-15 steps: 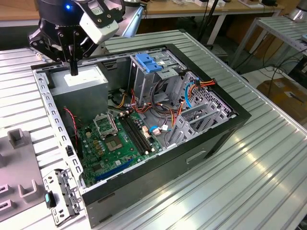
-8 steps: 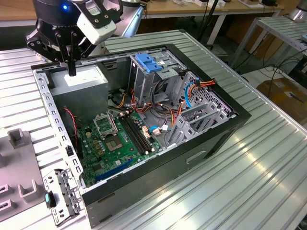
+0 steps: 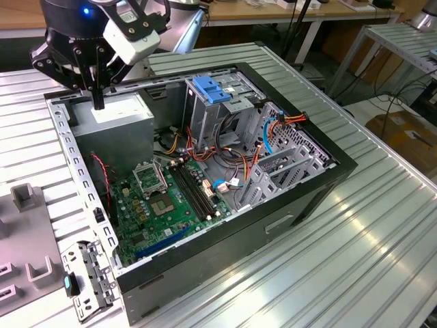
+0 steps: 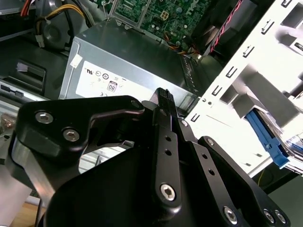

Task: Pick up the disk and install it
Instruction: 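Reach for the disk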

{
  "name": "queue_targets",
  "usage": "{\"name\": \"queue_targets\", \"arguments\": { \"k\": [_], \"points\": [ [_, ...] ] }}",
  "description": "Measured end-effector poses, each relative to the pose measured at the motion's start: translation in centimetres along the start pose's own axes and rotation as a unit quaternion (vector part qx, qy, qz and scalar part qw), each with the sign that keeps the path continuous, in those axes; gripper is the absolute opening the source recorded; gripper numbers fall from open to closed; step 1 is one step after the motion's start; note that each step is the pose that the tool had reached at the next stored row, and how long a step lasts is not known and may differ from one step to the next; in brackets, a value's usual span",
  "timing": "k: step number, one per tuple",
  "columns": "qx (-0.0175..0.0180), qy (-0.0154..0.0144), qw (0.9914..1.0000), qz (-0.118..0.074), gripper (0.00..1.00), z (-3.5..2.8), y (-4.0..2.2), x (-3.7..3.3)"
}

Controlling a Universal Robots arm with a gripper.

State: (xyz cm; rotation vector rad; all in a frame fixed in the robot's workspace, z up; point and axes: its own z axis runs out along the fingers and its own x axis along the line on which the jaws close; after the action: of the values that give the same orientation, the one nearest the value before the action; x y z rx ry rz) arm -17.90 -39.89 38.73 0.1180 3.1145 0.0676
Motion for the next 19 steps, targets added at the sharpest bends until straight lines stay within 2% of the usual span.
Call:
{"name": "queue_targets", "arguments": {
  "k": [19],
  "points": [
    [0.0000, 0.0000, 1.00000, 0.000, 0.11, 0.03, -0.06, 1.61]
  ]
}}
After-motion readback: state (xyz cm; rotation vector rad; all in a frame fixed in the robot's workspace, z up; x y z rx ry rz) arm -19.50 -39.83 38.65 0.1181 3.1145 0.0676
